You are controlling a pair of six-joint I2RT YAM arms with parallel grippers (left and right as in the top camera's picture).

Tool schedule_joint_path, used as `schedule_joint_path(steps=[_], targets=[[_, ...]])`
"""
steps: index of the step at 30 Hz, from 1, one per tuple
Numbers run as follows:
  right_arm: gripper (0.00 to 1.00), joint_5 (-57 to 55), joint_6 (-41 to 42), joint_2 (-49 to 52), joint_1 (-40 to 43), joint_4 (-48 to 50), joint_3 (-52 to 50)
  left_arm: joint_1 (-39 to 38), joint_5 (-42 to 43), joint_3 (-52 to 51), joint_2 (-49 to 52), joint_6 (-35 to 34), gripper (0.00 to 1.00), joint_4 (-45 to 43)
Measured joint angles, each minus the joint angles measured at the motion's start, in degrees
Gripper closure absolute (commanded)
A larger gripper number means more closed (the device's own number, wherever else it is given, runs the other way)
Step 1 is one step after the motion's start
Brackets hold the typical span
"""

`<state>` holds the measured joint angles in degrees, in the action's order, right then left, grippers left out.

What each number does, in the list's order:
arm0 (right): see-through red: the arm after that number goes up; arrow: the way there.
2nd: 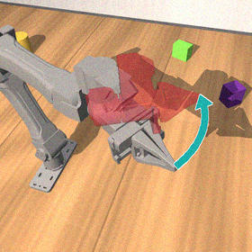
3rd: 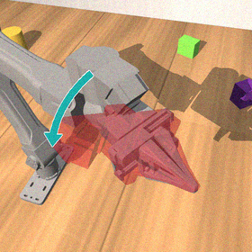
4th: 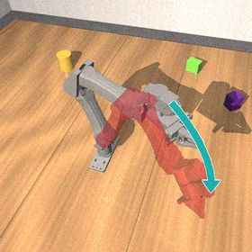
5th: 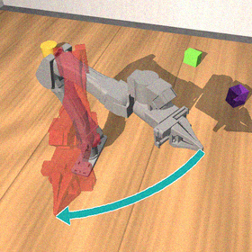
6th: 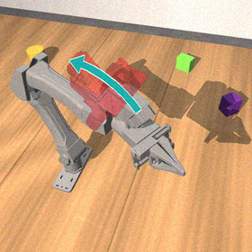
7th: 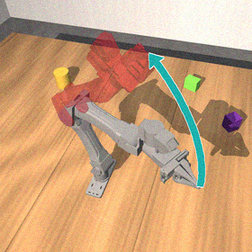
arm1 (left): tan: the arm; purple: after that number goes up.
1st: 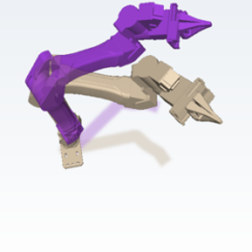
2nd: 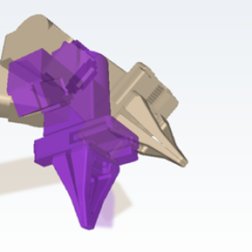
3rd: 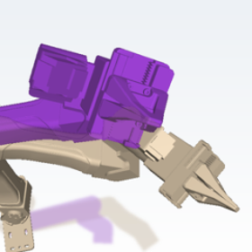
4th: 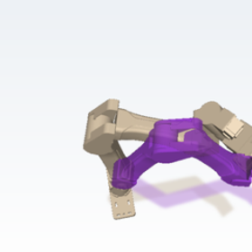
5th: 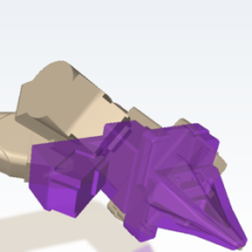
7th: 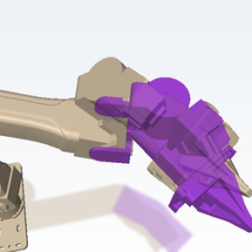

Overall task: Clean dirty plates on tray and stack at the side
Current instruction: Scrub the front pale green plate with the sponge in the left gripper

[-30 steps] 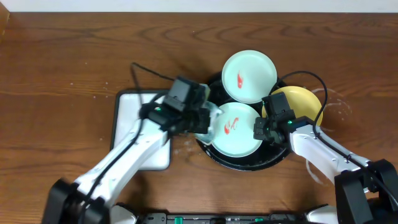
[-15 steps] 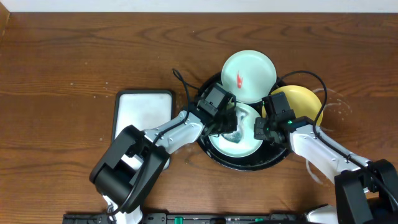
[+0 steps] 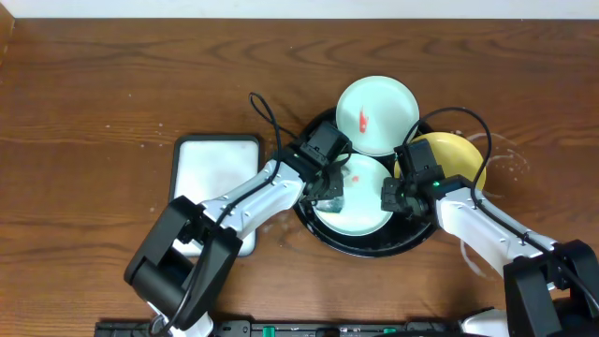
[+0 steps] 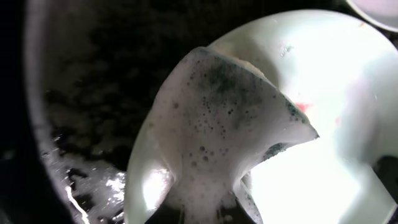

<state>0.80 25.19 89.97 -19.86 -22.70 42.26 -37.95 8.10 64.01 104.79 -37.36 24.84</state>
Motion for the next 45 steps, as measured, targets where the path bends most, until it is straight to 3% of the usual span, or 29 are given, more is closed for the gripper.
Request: schedule_joint_path(steps=[5,9,15,24,29,36,45], targets=[[0.99,0.74,0.0,0.0,0.0,-0.07,0.0,-0.92,-2.36,0.07,0.24,0.33,0.92,-1.11],[0.99,0.66,-0.15,0.0,0.02,-0.07,0.0,-2.56,-1.88,0.13,2.4,-0.22,0.93,-7.63],[0.99,-0.68,-0.48,0.0,0.04,-0.11,0.02,-5.01,4.9,1.01,6.91,-4.13,0.92,-19.19],[0.99,-1.64,-0.85,0.0,0.07,-0.15,0.04,-5.22,10.73,1.05,8.68,-8.79,0.92,-24.57],[0.99,-1.68,-0.87,0.0,0.07,-0.17,0.04,-4.79,11.02,1.68,8.7,-8.46,0.92,-21.49],[0.99,-1.66,-0.87,0.0,0.07,-0.17,0.04,-2.12,10.93,4.48,7.19,-7.39,0.93,-5.66],[0.99,-1.66,-0.87,0.0,0.07,-0.17,0.04,2.91,11.02,3.32,3.91,-7.37,0.92,4.15]])
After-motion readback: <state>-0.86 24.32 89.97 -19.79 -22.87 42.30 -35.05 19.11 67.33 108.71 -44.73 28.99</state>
